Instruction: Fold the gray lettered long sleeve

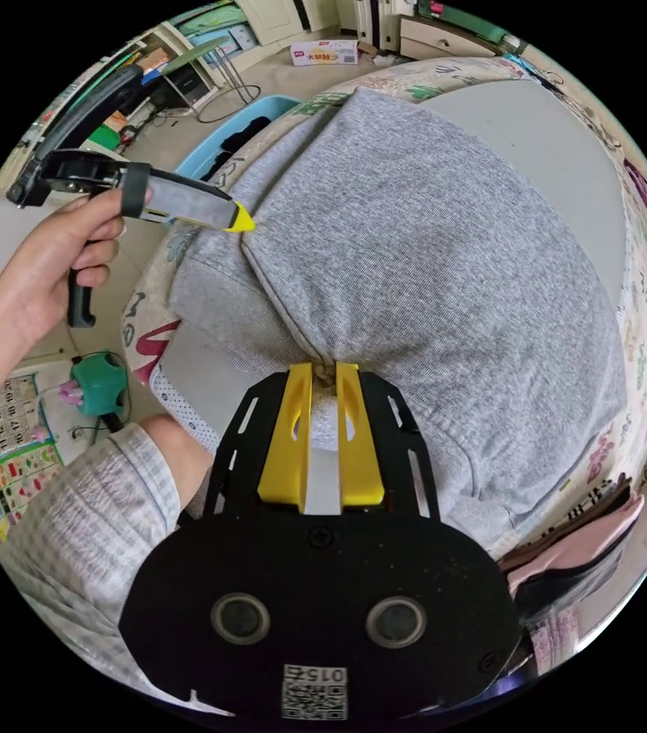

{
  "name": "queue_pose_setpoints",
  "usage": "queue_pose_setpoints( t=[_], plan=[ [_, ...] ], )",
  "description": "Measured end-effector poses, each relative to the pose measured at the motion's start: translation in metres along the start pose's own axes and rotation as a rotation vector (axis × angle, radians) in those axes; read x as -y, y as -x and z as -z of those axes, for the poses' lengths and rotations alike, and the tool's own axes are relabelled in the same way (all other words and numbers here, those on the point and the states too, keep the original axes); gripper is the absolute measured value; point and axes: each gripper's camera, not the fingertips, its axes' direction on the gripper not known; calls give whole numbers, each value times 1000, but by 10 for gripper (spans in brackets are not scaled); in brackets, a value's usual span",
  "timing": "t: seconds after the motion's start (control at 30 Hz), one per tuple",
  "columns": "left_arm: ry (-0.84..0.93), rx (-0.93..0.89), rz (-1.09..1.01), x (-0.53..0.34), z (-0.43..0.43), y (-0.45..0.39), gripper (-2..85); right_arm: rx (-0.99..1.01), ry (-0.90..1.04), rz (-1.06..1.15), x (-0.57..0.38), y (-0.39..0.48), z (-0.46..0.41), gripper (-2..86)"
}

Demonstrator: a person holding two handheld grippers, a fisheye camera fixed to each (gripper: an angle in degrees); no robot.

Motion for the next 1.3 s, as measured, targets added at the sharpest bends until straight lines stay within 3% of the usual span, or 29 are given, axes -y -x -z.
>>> queue_pose_setpoints(
  t=[0.13,0.27,0.33,0.4,0.47,0.57,0.87,0.97,1.13,1.3],
  plan=[
    [-37,175,13,-13,-13,-39,13,424,-107,-50,-62,-86,2,53],
    [-82,315,-148,-43,-33,-129,41,424,-265,-316,-175,-218,-11,57],
    [-85,270,-275,-54,-56,-182,48,413,-267,-492,-225,-284,-39,62],
    [-44,14,-380,-59,-108,-244,50,417,-254,-631,-268,-344,-76,70],
    [32,-112,-429,-52,-158,-283,51,513,-264,-765,-309,-402,-127,82],
    [64,-12,-428,-43,-231,-324,52,674,-258,-725,-321,-431,-187,87],
    [142,170,-359,-43,-339,-352,18,402,-89,-463,-326,-454,-275,4],
    [160,264,-397,-46,-364,-373,19,436,-76,-432,-337,-472,-303,2],
    [159,246,-366,-44,-383,-395,40,523,-313,-531,-388,-539,-307,24],
    [73,219,-482,-41,-418,-444,45,652,-467,-649,-404,-632,-336,66]
  ],
)
